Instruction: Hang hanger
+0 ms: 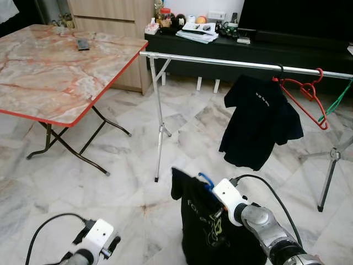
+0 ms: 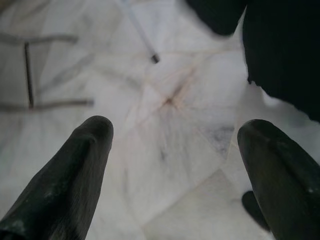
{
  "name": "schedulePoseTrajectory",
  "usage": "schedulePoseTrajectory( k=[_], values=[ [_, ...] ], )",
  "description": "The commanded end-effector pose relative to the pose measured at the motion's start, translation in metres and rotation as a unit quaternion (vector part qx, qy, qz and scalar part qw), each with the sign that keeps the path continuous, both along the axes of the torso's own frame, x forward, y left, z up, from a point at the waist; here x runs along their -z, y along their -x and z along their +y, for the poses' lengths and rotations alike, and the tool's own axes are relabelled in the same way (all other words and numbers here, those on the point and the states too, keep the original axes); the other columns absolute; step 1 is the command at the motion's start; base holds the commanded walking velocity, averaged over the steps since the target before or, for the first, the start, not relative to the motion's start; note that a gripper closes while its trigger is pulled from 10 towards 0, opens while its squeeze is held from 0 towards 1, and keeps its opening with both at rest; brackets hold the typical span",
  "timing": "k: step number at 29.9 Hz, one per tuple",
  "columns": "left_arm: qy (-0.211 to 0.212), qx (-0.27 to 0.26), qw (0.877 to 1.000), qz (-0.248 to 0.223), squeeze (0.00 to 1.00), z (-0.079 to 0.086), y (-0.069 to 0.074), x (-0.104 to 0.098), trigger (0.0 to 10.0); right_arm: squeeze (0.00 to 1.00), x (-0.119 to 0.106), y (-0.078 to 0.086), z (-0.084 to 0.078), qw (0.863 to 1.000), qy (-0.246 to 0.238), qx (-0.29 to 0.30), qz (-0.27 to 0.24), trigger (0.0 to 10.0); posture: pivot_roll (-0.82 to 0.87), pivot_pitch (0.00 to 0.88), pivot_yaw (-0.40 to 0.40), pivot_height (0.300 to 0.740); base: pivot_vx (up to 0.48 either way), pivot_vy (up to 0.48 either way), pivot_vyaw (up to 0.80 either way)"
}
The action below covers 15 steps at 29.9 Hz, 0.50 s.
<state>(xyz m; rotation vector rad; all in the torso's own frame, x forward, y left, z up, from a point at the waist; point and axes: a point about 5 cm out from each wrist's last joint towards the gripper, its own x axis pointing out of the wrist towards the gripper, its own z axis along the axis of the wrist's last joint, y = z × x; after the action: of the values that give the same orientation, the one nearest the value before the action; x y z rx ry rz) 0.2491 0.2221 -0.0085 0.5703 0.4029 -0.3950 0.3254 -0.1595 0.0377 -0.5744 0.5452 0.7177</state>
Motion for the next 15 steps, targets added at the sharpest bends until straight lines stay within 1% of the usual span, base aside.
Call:
schedulePoseTrajectory(
  k=[1,3,4,6,7,11,12,13,15],
  values=[
    [-0.015,0.053,0.998,0.017,0.0,-0.003,0.001,-0.001,10.0,0.0,-0.01,-0.004,0.001,0.998,0.02,-0.061,-0.006,10.0,0.1,0.072,-0.038,0.74,0.0,0.0,0.0],
    [-0.02,0.07,0.997,0.021,0.0,-0.002,-0.001,-0.003,10.0,0.0,-0.011,-0.002,0.003,0.994,0.028,-0.103,0.0,10.0,0.1,0.07,-0.037,0.74,0.0,0.0,0.0],
    [-0.027,0.082,0.996,0.024,0.0,-0.002,-0.002,-0.005,10.0,0.0,-0.011,0.0,0.005,0.991,0.026,-0.128,0.011,10.0,0.1,0.07,-0.037,0.74,0.0,0.0,0.0],
    [-0.04,0.11,0.993,0.033,0.0,-0.002,-0.005,-0.008,10.0,0.0,-0.011,0.005,0.007,0.982,0.031,-0.182,0.033,10.0,0.1,0.066,-0.038,0.74,0.0,0.0,0.0],
    [-0.04,0.116,0.992,0.037,0.0,-0.002,-0.006,-0.009,10.0,0.0,-0.012,0.005,0.007,0.98,0.034,-0.191,0.036,10.0,0.1,0.062,-0.04,0.74,0.0,0.0,0.0],
    [-0.068,0.165,0.982,0.059,0.0,-0.004,-0.006,-0.01,10.0,0.0,-0.02,0.006,0.01,0.969,0.021,-0.241,0.047,10.0,0.11,0.055,-0.042,0.74,0.0,0.0,0.0],
    [-0.07,0.168,0.981,0.06,0.0,-0.004,-0.007,-0.011,10.0,0.0,-0.022,0.005,0.011,0.966,0.018,-0.251,0.049,10.0,0.11,0.049,-0.042,0.74,0.0,0.0,0.0],
    [-0.069,0.168,0.982,0.06,0.0,-0.004,-0.009,-0.012,10.0,0.0,-0.027,0.005,0.013,0.96,0.013,-0.276,0.054,10.0,0.11,0.045,-0.042,0.74,0.0,0.0,0.0],
    [-0.067,0.166,0.982,0.059,0.0,-0.004,-0.01,-0.013,10.0,0.0,-0.029,0.005,0.014,0.956,0.013,-0.286,0.057,10.0,0.11,0.042,-0.043,0.74,0.0,0.0,0.0]
  ],
)
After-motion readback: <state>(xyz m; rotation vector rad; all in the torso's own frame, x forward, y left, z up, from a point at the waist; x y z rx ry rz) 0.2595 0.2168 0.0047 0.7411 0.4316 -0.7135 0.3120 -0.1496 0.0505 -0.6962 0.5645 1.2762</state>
